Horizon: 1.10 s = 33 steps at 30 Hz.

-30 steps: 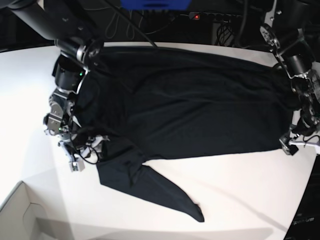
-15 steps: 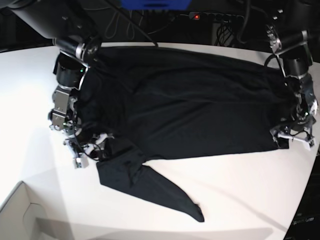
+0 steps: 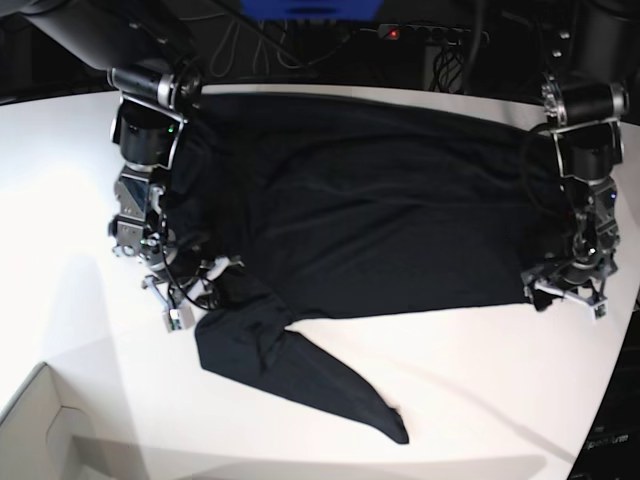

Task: Layout the t-shirt on the table in an organized manner, then fold the t-shirt properly
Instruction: 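Grasp the shirt side edge with the right gripper near the sleeve, then lift the shirt side with the right gripper and fold it over the body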

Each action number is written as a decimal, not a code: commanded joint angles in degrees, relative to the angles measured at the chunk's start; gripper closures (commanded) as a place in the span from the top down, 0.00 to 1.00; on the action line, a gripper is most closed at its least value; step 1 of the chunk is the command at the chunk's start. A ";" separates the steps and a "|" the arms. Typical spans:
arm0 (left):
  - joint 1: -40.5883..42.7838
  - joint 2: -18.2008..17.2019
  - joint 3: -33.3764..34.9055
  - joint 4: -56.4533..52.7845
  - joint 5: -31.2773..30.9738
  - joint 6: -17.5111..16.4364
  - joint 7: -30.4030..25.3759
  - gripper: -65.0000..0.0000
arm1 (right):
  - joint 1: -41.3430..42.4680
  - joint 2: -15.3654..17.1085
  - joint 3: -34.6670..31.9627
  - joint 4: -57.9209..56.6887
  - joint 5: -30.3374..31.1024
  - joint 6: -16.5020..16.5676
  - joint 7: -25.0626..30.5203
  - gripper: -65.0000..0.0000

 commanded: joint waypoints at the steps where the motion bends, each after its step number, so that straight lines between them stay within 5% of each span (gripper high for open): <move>1: -0.69 -0.11 0.59 0.12 -1.03 -0.70 1.55 0.87 | -0.01 0.16 -0.23 -0.16 -2.11 0.58 -3.82 0.00; 11: -0.69 -0.02 0.59 0.73 -1.12 -0.70 1.11 0.00 | -0.01 0.69 -0.05 0.28 -1.93 0.58 -3.73 0.00; 16: -0.34 -0.11 0.50 4.42 -1.20 -0.70 1.47 0.00 | -1.33 0.51 0.12 5.64 -1.84 0.58 -3.64 0.00; 25: 2.83 -0.02 0.42 18.84 -1.29 -0.61 10.35 0.00 | -6.78 -0.89 0.12 21.03 -1.75 0.58 -3.99 0.00; 33: 7.75 0.33 -2.66 26.05 -1.29 -0.61 10.43 0.00 | -15.92 -0.89 0.12 37.03 4.93 0.58 -4.34 0.00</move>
